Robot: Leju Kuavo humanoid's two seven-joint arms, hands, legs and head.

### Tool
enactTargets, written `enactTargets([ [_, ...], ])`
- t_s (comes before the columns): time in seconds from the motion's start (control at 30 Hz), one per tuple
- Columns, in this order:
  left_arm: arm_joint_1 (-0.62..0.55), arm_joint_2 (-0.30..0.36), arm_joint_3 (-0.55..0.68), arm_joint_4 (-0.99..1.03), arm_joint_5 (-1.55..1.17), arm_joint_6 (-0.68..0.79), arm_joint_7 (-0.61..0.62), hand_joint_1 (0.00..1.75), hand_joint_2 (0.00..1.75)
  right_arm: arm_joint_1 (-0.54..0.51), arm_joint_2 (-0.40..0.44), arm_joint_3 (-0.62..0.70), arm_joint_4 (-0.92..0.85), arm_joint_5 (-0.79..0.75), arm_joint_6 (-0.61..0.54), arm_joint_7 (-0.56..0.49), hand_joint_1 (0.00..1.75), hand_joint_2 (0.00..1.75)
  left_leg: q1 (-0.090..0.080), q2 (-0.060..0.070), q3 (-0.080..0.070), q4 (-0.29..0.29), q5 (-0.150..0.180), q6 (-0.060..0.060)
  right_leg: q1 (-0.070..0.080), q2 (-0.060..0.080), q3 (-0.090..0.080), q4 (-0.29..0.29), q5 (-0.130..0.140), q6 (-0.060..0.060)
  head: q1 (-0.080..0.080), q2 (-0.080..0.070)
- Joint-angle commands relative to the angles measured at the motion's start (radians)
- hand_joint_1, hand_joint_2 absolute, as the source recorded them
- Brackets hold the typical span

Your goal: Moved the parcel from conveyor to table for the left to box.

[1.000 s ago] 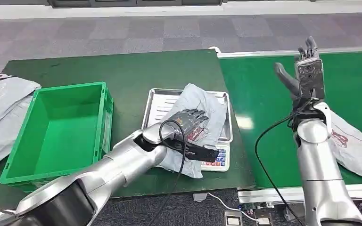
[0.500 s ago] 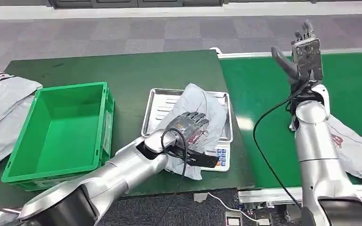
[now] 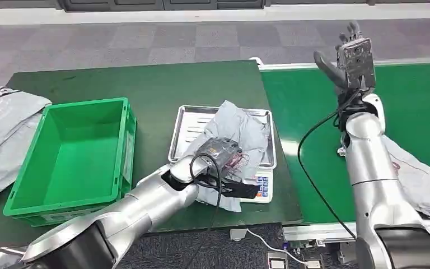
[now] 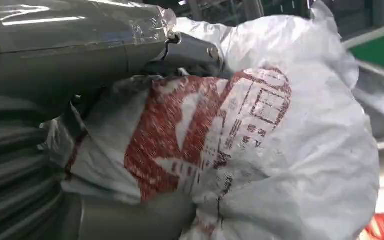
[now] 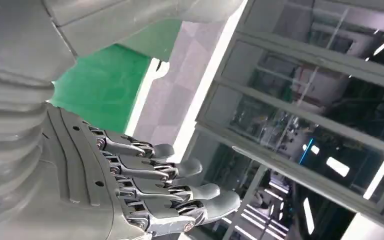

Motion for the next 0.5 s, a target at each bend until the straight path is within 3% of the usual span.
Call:
enactTargets([
  [0.03, -0.089, 0.084, 0.212, -0.056, 0.038, 0.088, -0.023, 1.75, 1.75, -0.063, 0.027, 0.091, 0.092, -0.017, -0.012, 0.015, 0.00, 1.75, 0.000, 0.004, -0.002, 0.001, 0.001, 0.000, 0.000, 0.004, -0.003, 0.001, 0.002, 0.000, 0.000, 0.000],
  [0.27, -0.073, 0.080, 0.212, -0.056, 0.036, 0.088, -0.022, 1.75, 1.75, -0.062, 0.025, 0.090, 0.089, -0.017, -0.011, 0.015, 0.00, 1.75, 0.001, 0.005, -0.002, -0.001, 0.003, -0.002, 0.001, 0.006, -0.004, -0.002, 0.005, -0.001, 0.000, 0.000],
  [0.3, -0.101, 0.070, 0.314, -0.111, 0.126, 0.233, -0.150, 1.75, 1.75, -0.003, 0.007, 0.065, 0.026, -0.001, -0.070, 0.031, 0.00, 1.75, 0.000, 0.002, -0.003, 0.000, 0.004, -0.001, 0.000, 0.003, -0.005, 0.000, 0.004, -0.001, 0.000, 0.000],
  [0.37, -0.186, 0.073, 0.317, -0.170, 0.160, 0.134, -0.101, 1.75, 1.75, 0.081, -0.026, 0.030, -0.062, -0.012, -0.062, 0.022, 0.00, 1.75, 0.001, 0.004, -0.003, 0.000, 0.003, -0.002, 0.001, 0.005, -0.005, -0.001, 0.004, -0.001, 0.000, 0.000],
  [0.5, -0.188, 0.055, 0.363, -0.241, 0.136, 0.080, -0.095, 1.75, 1.75, 0.227, -0.046, -0.053, -0.218, 0.005, -0.056, 0.034, 0.00, 1.75, 0.004, -0.009, -0.009, 0.003, 0.004, -0.001, 0.004, -0.008, -0.006, 0.000, 0.002, -0.001, 0.000, 0.000],
])
